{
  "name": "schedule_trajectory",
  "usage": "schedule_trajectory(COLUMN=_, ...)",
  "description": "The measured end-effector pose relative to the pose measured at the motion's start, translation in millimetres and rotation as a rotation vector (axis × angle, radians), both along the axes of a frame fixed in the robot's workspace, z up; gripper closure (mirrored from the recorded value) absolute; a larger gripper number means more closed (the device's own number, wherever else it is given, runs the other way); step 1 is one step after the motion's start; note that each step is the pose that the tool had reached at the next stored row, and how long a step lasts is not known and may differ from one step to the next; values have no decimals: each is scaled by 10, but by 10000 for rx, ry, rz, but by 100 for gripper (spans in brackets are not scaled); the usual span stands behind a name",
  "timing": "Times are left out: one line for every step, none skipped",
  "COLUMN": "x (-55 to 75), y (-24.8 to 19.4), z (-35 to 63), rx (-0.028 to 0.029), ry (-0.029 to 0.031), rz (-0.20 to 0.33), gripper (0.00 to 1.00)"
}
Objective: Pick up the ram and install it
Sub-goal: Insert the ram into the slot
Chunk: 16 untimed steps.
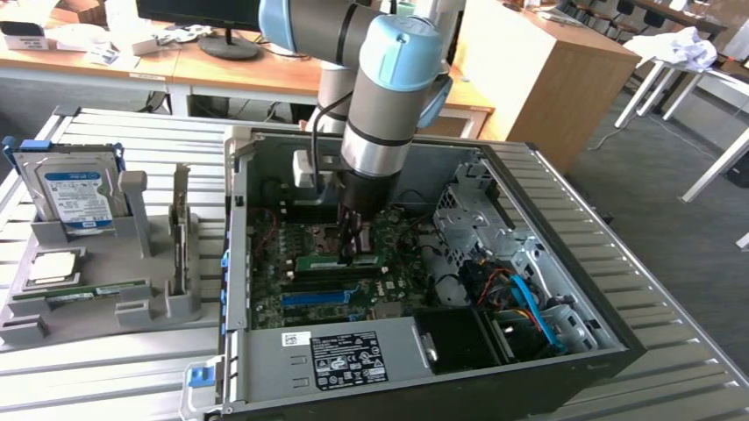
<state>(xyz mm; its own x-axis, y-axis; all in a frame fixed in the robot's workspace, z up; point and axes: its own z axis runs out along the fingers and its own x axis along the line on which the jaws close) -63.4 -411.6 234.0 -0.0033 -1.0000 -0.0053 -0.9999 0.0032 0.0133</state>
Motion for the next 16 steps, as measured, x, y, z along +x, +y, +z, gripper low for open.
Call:
schedule_trajectory(x=0, y=0, z=-3, rx=0, ry=0, rz=0, gripper=88)
schedule_trajectory(x=0, y=0, z=-7, rx=0, ry=-1, rz=0, gripper=88)
schedule_trajectory(x=0, y=0, z=-9, rx=-1, ry=0, rz=0, gripper=88)
schedule_trajectory(x=0, y=0, z=-12, rx=0, ry=0, rz=0, gripper=88)
schedule_trajectory(x=0, y=-1, z=-14, rx=-1, ry=1, rz=0, gripper=88)
schedule_trajectory(x=0, y=-3, z=-17, rx=0, ry=0, rz=0, gripper=88)
schedule_trajectory(x=0, y=-5, z=-19, rx=0, ry=0, rz=1, gripper=88)
schedule_trajectory(x=0, y=-8, z=-21, rx=1, ry=-1, rz=0, gripper=88)
schedule_trajectory(x=0, y=-11, z=-23, rx=1, ry=0, rz=0, gripper=88)
schedule_trajectory(x=0, y=-13, z=-25, rx=1, ry=-1, rz=0, gripper=88)
schedule_trajectory(x=0, y=-14, z=-27, rx=1, ry=-1, rz=-1, gripper=88)
schedule_trajectory(x=0, y=-15, z=-28, rx=0, ry=0, rz=-1, gripper=88)
schedule_trajectory(x=0, y=-16, z=-30, rx=0, ry=0, rz=0, gripper=88)
schedule_trajectory(x=0, y=-17, z=-31, rx=-1, ry=0, rz=-1, gripper=88)
schedule_trajectory(x=0, y=-18, z=-33, rx=-1, ry=0, rz=-1, gripper=88)
schedule_trajectory(x=0, y=-19, z=-35, rx=0, ry=0, rz=-1, gripper=88)
